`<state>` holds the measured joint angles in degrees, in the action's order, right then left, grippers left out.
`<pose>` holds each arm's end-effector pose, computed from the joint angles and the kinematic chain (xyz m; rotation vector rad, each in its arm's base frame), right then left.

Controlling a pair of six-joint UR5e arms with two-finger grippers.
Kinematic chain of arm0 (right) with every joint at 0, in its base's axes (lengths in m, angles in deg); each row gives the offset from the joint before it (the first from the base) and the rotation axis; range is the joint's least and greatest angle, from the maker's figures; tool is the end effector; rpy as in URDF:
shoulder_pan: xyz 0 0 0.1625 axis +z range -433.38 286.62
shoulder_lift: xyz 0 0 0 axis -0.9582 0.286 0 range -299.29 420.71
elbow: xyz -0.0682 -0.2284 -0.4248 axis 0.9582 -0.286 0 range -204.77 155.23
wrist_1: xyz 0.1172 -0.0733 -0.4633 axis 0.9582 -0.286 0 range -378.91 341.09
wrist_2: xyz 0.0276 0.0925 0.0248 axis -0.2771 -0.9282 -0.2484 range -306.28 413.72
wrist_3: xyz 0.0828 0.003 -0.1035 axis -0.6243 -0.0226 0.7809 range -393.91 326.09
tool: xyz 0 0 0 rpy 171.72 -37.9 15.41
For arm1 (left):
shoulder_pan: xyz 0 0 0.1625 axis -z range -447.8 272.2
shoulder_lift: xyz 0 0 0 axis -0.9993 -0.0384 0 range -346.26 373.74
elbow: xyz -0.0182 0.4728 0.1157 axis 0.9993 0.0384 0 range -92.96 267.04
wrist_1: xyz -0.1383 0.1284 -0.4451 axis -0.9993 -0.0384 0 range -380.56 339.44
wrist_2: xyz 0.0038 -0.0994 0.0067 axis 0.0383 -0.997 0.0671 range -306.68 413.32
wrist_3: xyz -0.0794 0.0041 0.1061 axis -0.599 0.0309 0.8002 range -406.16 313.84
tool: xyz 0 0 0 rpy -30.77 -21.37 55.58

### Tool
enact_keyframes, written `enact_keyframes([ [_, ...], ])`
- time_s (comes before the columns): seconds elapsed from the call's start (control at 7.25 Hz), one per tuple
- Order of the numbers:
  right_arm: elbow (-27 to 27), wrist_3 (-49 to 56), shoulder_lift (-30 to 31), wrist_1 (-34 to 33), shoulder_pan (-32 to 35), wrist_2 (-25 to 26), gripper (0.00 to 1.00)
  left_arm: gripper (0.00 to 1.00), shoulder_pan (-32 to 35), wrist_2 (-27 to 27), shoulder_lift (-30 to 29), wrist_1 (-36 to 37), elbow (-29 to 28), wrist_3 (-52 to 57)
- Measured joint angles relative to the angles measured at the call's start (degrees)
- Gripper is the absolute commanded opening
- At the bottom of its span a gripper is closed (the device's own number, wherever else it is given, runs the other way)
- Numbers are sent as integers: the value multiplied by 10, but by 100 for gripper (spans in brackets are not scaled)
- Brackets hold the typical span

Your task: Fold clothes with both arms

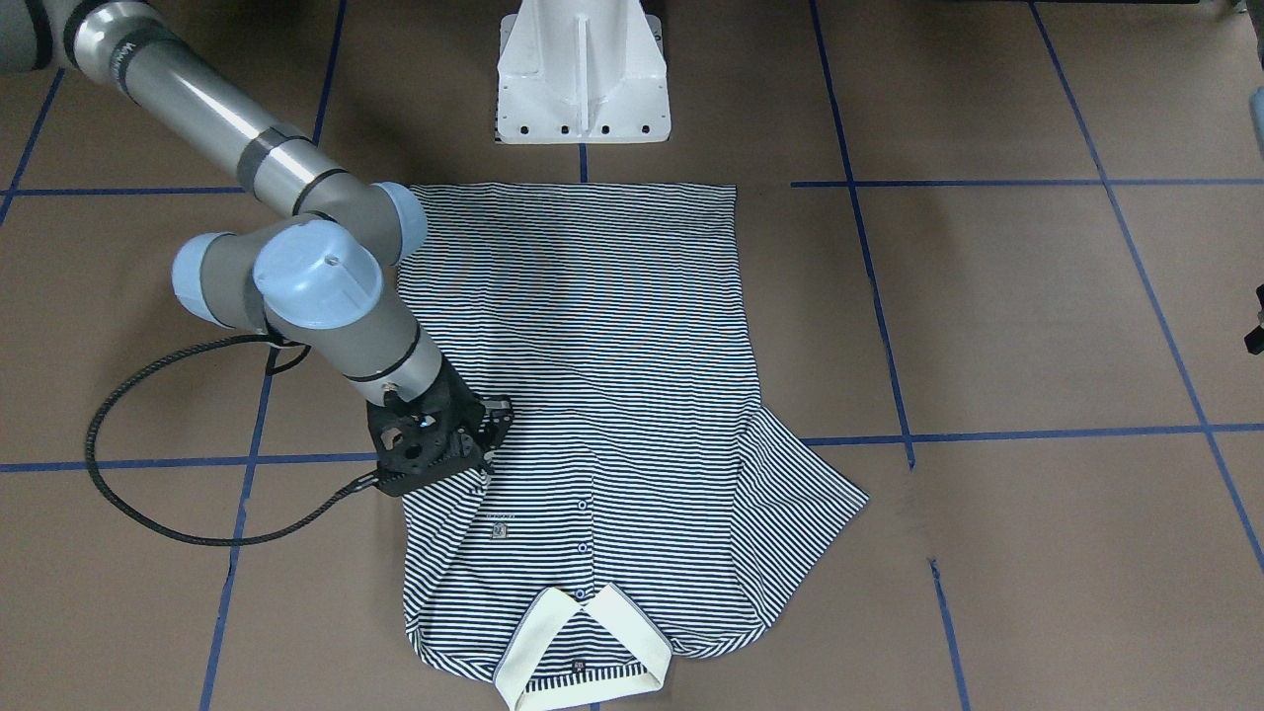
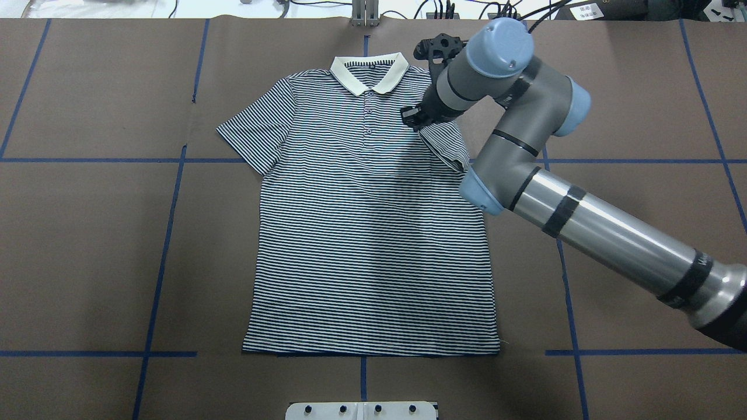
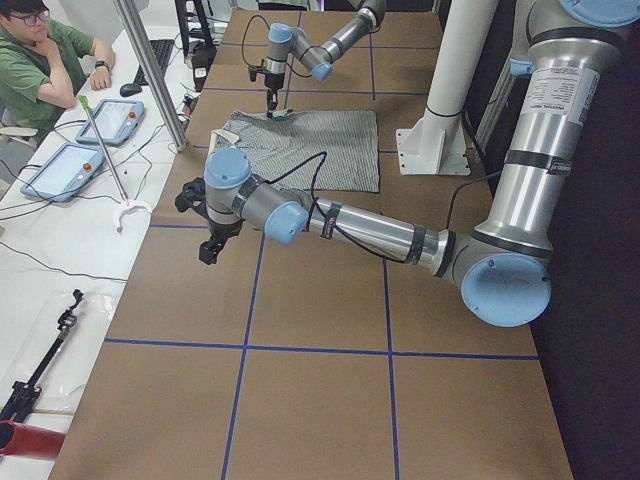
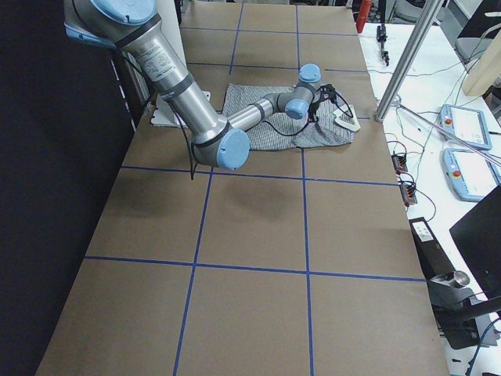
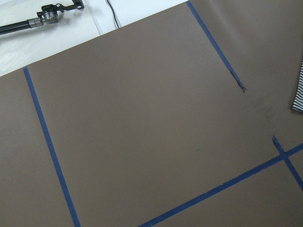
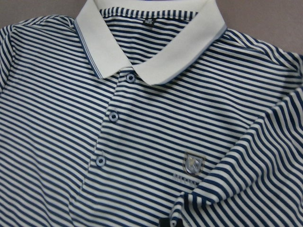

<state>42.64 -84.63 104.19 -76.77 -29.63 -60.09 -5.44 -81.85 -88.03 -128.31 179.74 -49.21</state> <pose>-0.6199 -0.7038 0.2943 0.3528 -0.9736 -0.1323 0.0519 -0.6827 0.5490 0.4598 0.8147 0.2959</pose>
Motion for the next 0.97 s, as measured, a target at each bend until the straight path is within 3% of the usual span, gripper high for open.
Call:
enact_keyframes([
  [0.14,-39,0,-28,0,0,16,14,100,0,0,0,0,0,-1],
  [0.28,-58,0,-38,1,4,26,99,100,0,0,0,0,-1,-2],
  [0.69,-72,-6,-45,1,8,34,100,100,0,0,-4,0,-1,-4],
  [0.97,-71,-43,-48,-3,16,21,100,100,-23,17,-36,-3,-15,-73],
])
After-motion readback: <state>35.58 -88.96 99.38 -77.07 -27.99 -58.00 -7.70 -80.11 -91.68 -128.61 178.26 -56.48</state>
